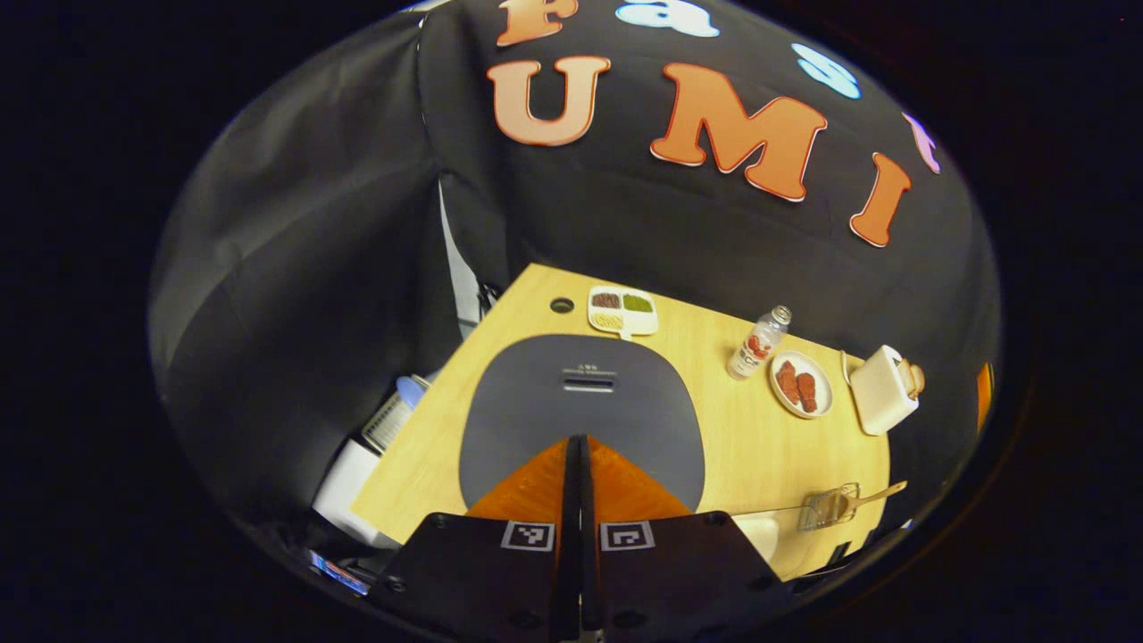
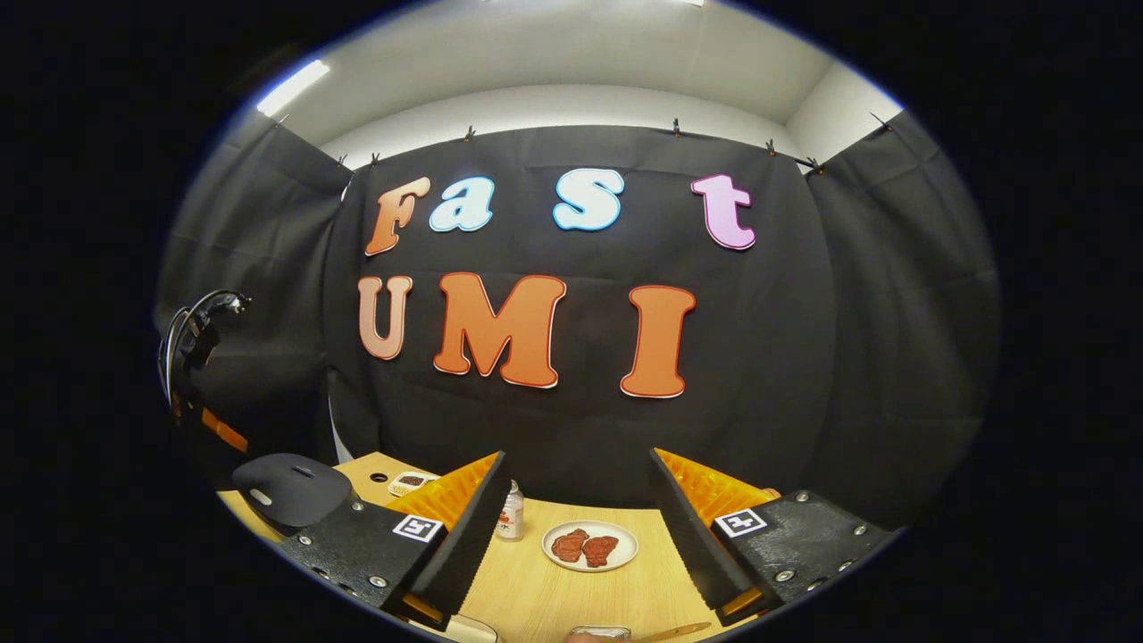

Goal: Close the left gripper, press the button to open the rice cooker; take a wooden spoon from the chopstick holder with the right hand, scoop a spoonful of rice and pour it into the rice cooker, then put the wooden spoon back into the chopstick holder.

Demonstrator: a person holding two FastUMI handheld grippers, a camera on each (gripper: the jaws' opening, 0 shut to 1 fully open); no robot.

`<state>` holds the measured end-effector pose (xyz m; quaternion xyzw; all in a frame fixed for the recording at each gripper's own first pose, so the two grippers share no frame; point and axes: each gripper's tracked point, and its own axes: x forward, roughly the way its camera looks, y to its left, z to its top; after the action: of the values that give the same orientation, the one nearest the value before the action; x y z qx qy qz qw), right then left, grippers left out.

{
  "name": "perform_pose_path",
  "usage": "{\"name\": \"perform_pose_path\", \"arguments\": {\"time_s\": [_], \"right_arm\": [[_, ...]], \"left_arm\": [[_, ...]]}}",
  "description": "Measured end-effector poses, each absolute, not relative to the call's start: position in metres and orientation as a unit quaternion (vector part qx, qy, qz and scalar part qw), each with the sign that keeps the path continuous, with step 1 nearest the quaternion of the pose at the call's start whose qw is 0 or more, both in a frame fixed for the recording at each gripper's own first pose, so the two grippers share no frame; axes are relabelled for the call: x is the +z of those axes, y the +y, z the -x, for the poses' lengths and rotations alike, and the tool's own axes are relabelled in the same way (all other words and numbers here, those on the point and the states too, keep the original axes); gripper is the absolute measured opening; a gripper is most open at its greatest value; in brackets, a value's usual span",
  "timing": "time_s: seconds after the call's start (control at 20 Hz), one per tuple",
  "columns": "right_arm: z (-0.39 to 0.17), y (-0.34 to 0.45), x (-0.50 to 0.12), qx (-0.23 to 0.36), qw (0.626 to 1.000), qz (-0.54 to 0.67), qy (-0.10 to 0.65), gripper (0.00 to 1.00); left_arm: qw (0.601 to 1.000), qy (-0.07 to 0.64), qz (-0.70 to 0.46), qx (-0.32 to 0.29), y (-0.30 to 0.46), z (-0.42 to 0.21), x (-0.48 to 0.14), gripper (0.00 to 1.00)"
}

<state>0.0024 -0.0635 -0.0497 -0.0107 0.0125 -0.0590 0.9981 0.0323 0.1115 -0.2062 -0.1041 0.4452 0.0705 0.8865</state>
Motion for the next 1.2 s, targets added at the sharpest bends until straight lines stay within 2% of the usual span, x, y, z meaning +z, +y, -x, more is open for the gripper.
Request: {"name": "perform_pose_path", "arguments": {"time_s": [0.4,0.45,0.5,0.6,0.7,0.8,0.85,0.9,0.95,1.1,1.15,1.2], "right_arm": [[0.004,-0.083,-0.071,-0.082,0.996,-0.003,0.04,0.95],[0.004,-0.085,-0.075,-0.083,0.996,-0.003,0.043,0.95],[0.004,-0.085,-0.078,-0.083,0.995,-0.004,0.047,0.95],[0.004,-0.084,-0.081,-0.082,0.995,0.0,0.052,0.95],[0.002,-0.082,-0.084,-0.08,0.995,0.007,0.057,0.95],[0.002,-0.082,-0.087,-0.08,0.995,0.016,0.061,0.95],[0.001,-0.081,-0.089,-0.079,0.995,0.018,0.063,1.0],[0.0,-0.08,-0.091,-0.077,0.995,0.018,0.067,1.0],[0.0,-0.077,-0.094,-0.075,0.995,0.017,0.068,0.95],[-0.005,-0.069,-0.104,-0.069,0.994,0.005,0.08,0.95],[-0.007,-0.065,-0.107,-0.063,0.994,-0.003,0.085,1.0],[-0.009,-0.06,-0.107,-0.057,0.995,-0.01,0.087,0.95]], "left_arm": [[0.82,0.542,0.17,0.072,0.096,-0.01,-0.27,0.05],[0.811,0.554,0.176,0.072,0.096,-0.007,-0.276,0.02],[0.816,0.544,0.179,0.075,0.099,-0.012,-0.272,0.05],[0.805,0.556,0.183,0.09,0.104,-0.008,-0.274,0.05],[0.781,0.586,0.198,0.087,0.101,0.002,-0.271,0.05],[0.78,0.588,0.196,0.091,0.1,0.002,-0.274,0.06],[0.781,0.586,0.192,0.094,0.102,0.001,-0.274,0.06],[0.783,0.585,0.188,0.099,0.101,0.001,-0.275,0.06],[0.787,0.58,0.18,0.107,0.1,0.0,-0.278,0.06],[0.812,0.56,0.105,0.127,0.097,0.004,-0.28,0.07],[0.818,0.555,0.082,0.129,0.097,0.005,-0.28,0.07],[0.821,0.551,0.072,0.133,0.096,0.005,-0.277,0.04]]}}
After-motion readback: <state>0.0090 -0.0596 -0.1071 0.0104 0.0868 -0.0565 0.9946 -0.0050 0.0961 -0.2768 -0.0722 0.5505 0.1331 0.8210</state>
